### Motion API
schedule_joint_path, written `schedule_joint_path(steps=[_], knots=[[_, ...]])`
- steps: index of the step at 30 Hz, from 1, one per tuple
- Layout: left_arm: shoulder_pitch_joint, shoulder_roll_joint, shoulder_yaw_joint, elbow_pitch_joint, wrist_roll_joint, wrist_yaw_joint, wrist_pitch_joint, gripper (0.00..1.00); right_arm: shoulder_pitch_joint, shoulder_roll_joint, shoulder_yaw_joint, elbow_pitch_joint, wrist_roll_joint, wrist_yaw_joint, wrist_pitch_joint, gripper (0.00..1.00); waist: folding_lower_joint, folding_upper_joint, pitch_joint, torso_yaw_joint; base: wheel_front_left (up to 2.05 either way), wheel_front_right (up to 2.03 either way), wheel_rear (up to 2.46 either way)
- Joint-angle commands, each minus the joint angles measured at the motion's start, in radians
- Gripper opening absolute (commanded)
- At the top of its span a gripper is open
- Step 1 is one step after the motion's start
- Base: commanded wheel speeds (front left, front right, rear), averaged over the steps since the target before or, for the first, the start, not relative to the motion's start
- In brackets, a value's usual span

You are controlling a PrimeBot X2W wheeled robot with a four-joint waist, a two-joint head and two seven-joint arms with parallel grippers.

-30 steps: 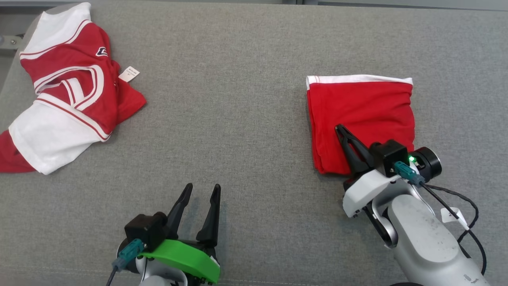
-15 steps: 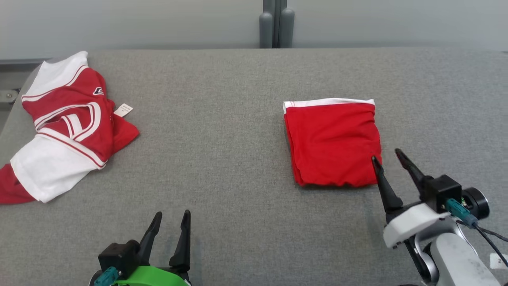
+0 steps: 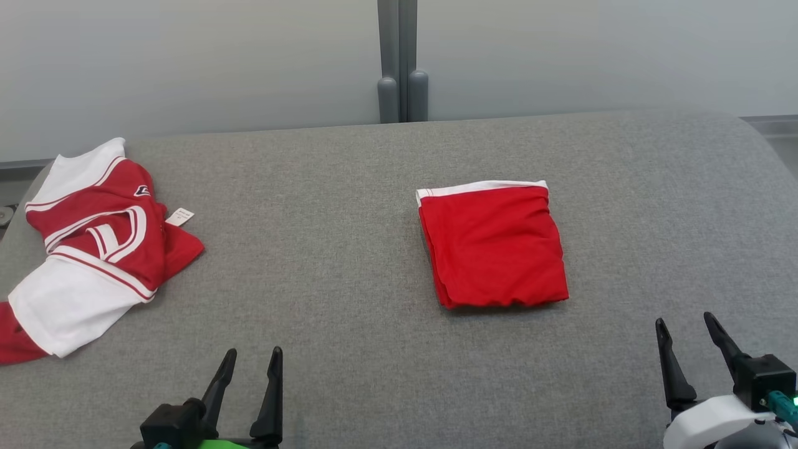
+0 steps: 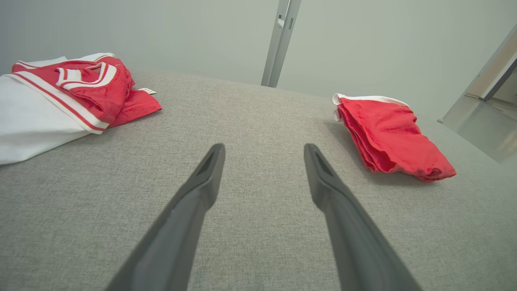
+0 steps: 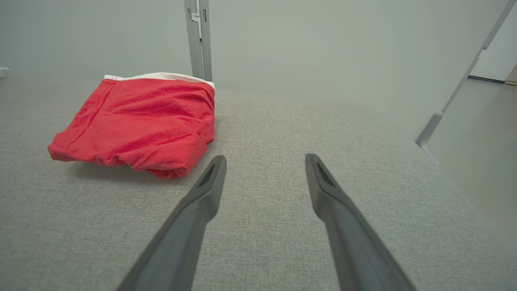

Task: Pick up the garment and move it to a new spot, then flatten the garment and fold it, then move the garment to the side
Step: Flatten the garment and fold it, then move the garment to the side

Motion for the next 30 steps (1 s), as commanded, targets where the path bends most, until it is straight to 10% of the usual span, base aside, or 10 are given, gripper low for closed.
schedule_joint_path(steps=[1, 22, 30], knots=[[0.014, -0.004, 0.014, 0.006, 0.013, -0.011, 0.000, 1.00, 0.017, 0.006, -0.004, -0.004, -0.003, -0.001, -0.003, 1.00, 0.0000, -0.0001, -0.006, -0.006, 0.00, 0.00, 0.00], [0.046, -0.107, 0.175, 0.090, 0.163, -0.124, 0.000, 1.00, 0.050, 0.050, -0.034, -0.001, -0.013, -0.001, -0.003, 1.00, 0.0000, -0.0001, -0.014, -0.008, 0.00, 0.00, 0.00], [0.016, -0.125, 0.183, 0.076, 0.180, -0.138, 0.000, 1.00, -0.154, 0.006, 0.068, 0.065, 0.221, -0.001, 0.096, 1.00, 0.0000, -0.0001, 0.034, 0.012, 0.00, 0.00, 0.00]])
